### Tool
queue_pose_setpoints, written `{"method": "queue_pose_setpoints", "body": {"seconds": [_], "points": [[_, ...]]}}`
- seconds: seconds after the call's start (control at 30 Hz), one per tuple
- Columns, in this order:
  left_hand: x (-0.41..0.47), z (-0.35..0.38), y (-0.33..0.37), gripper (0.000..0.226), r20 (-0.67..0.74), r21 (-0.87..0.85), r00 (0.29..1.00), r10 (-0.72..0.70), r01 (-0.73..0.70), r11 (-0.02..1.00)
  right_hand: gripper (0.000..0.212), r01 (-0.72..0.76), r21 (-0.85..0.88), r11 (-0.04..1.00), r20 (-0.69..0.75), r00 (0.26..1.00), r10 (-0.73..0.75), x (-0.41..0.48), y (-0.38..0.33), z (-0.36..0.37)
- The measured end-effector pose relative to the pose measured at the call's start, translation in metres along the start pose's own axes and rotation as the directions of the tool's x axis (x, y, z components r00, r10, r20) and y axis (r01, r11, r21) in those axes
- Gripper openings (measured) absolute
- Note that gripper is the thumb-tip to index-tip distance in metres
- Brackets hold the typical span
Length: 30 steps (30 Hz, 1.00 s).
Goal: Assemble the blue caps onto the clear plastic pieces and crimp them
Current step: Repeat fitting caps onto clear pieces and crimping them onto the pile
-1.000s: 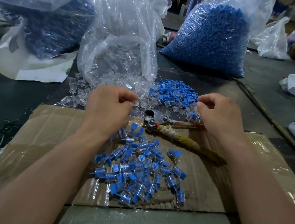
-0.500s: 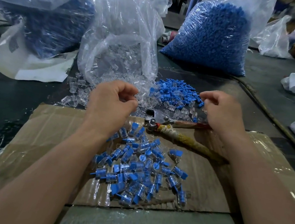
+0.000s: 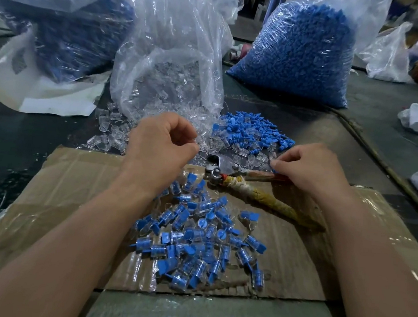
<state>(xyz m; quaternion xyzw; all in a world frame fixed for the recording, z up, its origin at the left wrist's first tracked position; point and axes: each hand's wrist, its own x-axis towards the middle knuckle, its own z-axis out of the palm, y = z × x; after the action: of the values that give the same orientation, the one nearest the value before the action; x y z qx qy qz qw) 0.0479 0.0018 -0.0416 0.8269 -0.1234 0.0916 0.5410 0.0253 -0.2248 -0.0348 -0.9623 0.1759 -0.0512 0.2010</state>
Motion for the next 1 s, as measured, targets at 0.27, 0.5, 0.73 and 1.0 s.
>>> {"method": "queue_pose_setpoints", "body": {"seconds": [0.27, 0.5, 0.73, 1.0], "points": [[-0.001, 0.001, -0.001, 0.021, 0.006, 0.001, 1.000, -0.004, 0.004, 1.000, 0.019, -0.085, -0.002, 0.996, 0.020, 0.996, 0.085, 0.004, -0.002, 0.001], [-0.002, 0.001, 0.000, 0.019, 0.019, 0.010, 1.000, -0.006, 0.006, 1.000, 0.007, -0.092, -0.029, 0.995, 0.040, 0.995, 0.093, 0.009, -0.001, 0.005], [-0.001, 0.002, -0.001, 0.020, 0.032, -0.030, 0.999, -0.041, 0.042, 0.999, 0.016, -0.008, -0.013, 1.000, -0.059, 0.998, 0.008, 0.006, -0.001, 0.009], [-0.001, 0.001, -0.001, 0.014, 0.091, -0.128, 0.993, -0.078, 0.089, 0.988, 0.018, 0.135, 0.225, 0.965, -0.218, 0.972, -0.086, -0.004, -0.013, 0.006]]}}
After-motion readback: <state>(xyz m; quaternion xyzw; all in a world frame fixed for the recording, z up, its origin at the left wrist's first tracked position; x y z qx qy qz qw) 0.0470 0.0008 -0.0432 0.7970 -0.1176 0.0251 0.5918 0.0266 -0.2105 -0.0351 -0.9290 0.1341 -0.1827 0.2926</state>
